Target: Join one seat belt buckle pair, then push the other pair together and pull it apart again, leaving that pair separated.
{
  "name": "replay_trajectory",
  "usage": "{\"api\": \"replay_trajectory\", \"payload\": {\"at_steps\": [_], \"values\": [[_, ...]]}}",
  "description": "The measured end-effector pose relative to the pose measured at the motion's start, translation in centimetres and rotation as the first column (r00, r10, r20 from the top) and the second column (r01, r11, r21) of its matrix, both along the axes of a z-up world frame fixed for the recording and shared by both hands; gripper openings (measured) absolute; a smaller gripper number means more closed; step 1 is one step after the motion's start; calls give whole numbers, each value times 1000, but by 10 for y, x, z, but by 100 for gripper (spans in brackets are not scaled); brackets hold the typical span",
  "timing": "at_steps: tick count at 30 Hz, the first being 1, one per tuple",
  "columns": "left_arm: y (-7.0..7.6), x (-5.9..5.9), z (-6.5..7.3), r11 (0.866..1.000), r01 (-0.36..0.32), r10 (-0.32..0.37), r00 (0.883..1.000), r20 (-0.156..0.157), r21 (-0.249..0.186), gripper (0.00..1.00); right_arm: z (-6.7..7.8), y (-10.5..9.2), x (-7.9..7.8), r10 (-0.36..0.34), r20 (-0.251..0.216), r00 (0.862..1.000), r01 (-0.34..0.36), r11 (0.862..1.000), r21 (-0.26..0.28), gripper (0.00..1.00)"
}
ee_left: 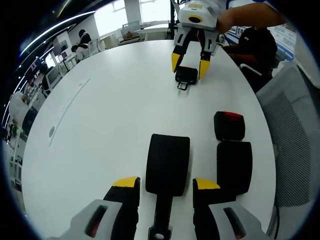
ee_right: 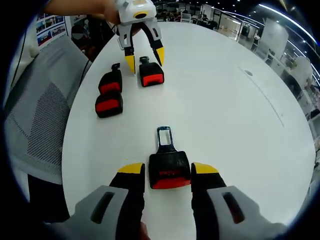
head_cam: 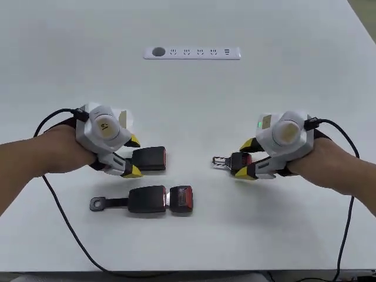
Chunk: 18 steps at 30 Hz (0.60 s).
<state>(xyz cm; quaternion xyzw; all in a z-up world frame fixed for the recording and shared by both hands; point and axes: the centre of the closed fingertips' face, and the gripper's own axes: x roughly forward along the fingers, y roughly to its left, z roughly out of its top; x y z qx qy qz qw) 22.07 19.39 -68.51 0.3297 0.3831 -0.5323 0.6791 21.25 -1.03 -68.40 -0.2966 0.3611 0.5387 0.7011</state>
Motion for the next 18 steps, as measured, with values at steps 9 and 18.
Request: {"api": "replay_trajectory", "payload": {"at_steps": [9,18], "values": [[-5,-4,-3,999,43,-43,999,-23,9,36,-10,-5,2,38,3,999,-38,999,-21,33],[-6,-5,-4,995,93,-92,995,-44,27,33,-9,-3,1,90,-43,995,-90,996,-10,33]]}}
